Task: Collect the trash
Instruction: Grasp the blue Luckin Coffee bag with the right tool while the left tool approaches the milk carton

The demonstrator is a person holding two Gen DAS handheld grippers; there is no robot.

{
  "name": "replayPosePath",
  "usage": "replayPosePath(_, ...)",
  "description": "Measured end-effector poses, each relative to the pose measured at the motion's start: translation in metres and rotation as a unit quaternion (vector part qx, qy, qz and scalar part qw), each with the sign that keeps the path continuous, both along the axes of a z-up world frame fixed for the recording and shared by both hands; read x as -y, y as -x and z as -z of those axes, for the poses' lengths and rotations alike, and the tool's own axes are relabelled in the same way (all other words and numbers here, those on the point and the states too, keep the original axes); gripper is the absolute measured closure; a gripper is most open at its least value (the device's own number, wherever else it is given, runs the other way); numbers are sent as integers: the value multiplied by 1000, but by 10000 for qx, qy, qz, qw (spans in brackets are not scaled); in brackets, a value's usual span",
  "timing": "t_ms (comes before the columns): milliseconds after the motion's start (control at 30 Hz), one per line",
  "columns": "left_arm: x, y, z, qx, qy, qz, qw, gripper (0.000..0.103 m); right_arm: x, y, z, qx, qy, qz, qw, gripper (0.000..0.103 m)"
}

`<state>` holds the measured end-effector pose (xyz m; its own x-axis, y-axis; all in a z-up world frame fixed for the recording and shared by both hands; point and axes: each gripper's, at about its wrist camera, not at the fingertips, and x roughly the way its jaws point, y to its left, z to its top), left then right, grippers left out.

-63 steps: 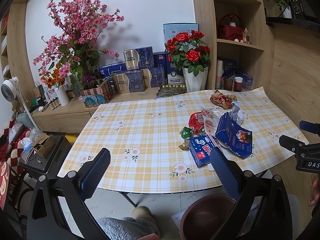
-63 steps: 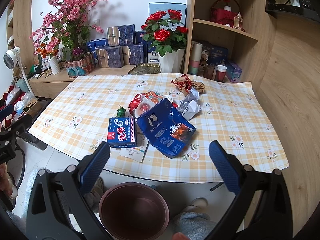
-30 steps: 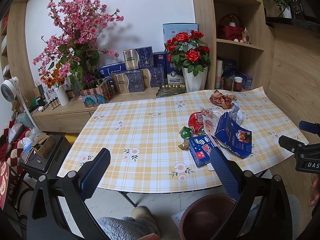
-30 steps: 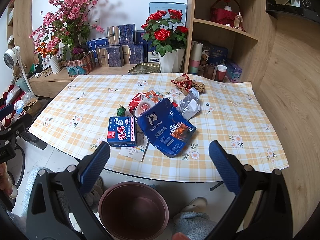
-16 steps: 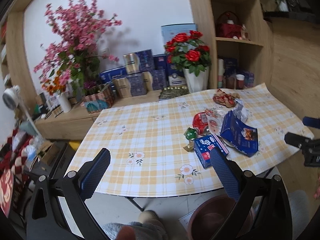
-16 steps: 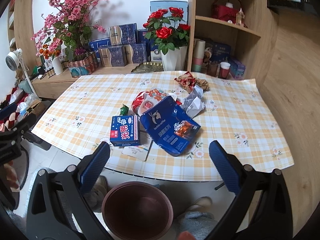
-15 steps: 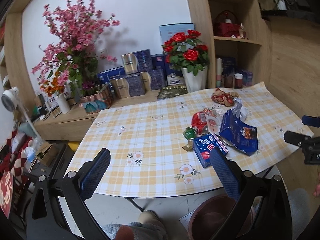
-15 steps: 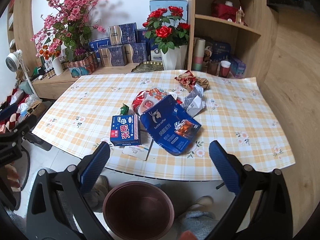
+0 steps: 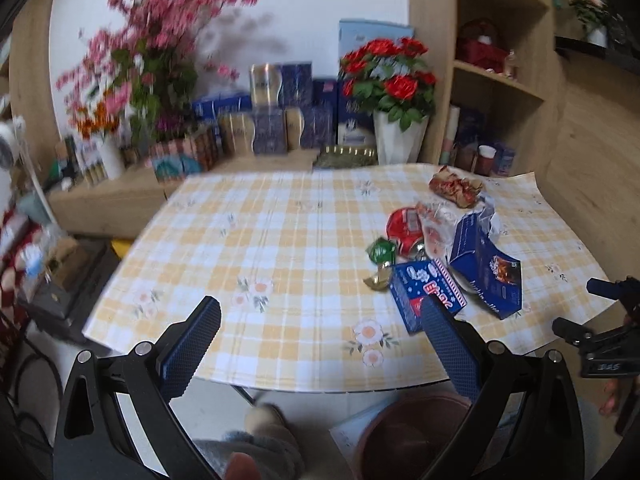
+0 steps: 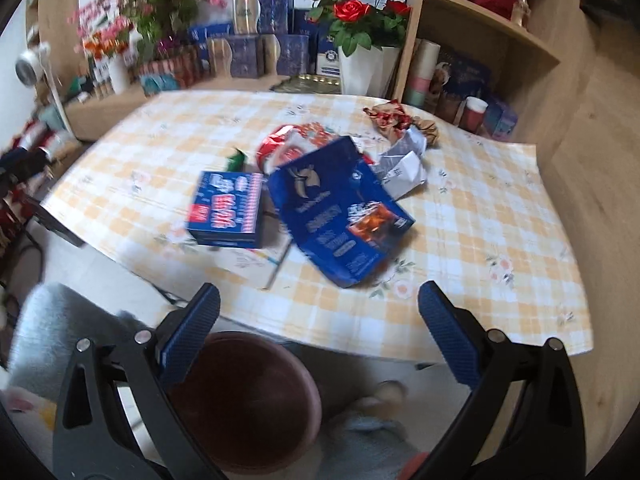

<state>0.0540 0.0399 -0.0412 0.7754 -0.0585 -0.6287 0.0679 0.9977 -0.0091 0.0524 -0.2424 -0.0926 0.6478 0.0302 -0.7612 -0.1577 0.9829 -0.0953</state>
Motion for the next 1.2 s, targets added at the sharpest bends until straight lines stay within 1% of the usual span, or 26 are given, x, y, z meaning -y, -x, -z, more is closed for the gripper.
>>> replayPosePath(33, -2, -7, 6, -137, 115, 20, 9998, 5, 0, -6, 5, -11, 135, 12, 9999, 5)
replayPosePath(200, -8, -26, 26, -461, 340, -18, 9984, 6, -6, -46, 31, -130, 480, 74, 9987, 6)
replayPosePath(333, -17, -46, 45, -886, 762, -86, 9931, 6, -12, -80, 54, -188, 695, 79, 9974, 6)
replayPosePath(433, -21, -55, 57, -1081, 949, -183, 9894, 6, -12, -111, 79, -490, 520, 98, 9974, 6)
replayPosePath(500, -24, -60, 65, -1232, 1024, -185, 9869, 13, -13, -124, 90, -606, 492, 140, 9969, 6)
replayPosePath(567, -25, -64, 72, -1367, 1089, -194, 9844, 15, -14, -139, 104, -753, 475, 180, 9959, 5)
replayPosePath(667, -25, -67, 79, -1499, 1249, -139, 9807, 18, -19, -149, 107, -693, 483, 111, 9964, 5)
replayPosePath(700, -25, -68, 81, -1516, 1265, -125, 9802, 18, -19, -151, 106, -704, 375, 48, 9968, 5)
replayPosePath(733, -24, -69, 83, -1543, 1280, -102, 9796, 18, -18, -152, 102, -698, 124, -55, 9975, 5)
replayPosePath(800, -23, -72, 86, -1587, 1360, -48, 9779, 19, -17, -155, 99, -748, -105, -69, 9971, 6)
replayPosePath(900, -20, -75, 90, -1644, 1491, 15, 9751, 21, -11, -155, 91, -730, -418, -78, 9964, 17)
replayPosePath(933, -19, -76, 91, -1658, 1508, 33, 9746, 21, -10, -153, 88, -695, -471, -126, 9964, 25)
replayPosePath(967, -18, -77, 92, -1676, 1524, 61, 9740, 21, -12, -151, 82, -622, -524, -191, 9965, 29)
replayPosePath(1033, -15, -79, 93, -1705, 1567, 123, 9727, 22, -11, -145, 70, -450, -571, -219, 9971, 50)
replayPosePath(1067, -14, -79, 93, -1709, 1586, 134, 9723, 22, -10, -139, 60, -300, -595, -177, 9976, 57)
replayPosePath(1133, -13, -81, 92, -1698, 1634, 111, 9718, 22, -4, -130, 44, -52, -678, -63, 9977, 63)
replayPosePath(1200, -13, -81, 91, -1681, 1675, 115, 9714, 22, 11, -121, 27, 179, -985, 99, 9949, 68)
